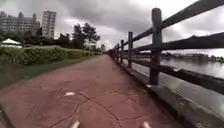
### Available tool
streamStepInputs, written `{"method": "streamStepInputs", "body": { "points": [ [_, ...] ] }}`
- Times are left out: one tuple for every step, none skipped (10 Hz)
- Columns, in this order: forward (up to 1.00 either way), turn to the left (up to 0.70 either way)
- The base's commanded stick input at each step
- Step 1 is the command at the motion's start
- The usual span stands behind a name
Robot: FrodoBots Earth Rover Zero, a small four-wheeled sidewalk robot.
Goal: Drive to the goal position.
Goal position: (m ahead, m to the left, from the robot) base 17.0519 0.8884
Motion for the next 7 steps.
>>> {"method": "streamStepInputs", "body": {
  "points": [
    [0.50, 0.00],
    [0.50, 0.00],
    [0.50, 0.00],
    [0.50, 0.00],
    [0.50, 0.00],
    [0.50, 0.00],
    [0.50, 0.00]
  ]
}}
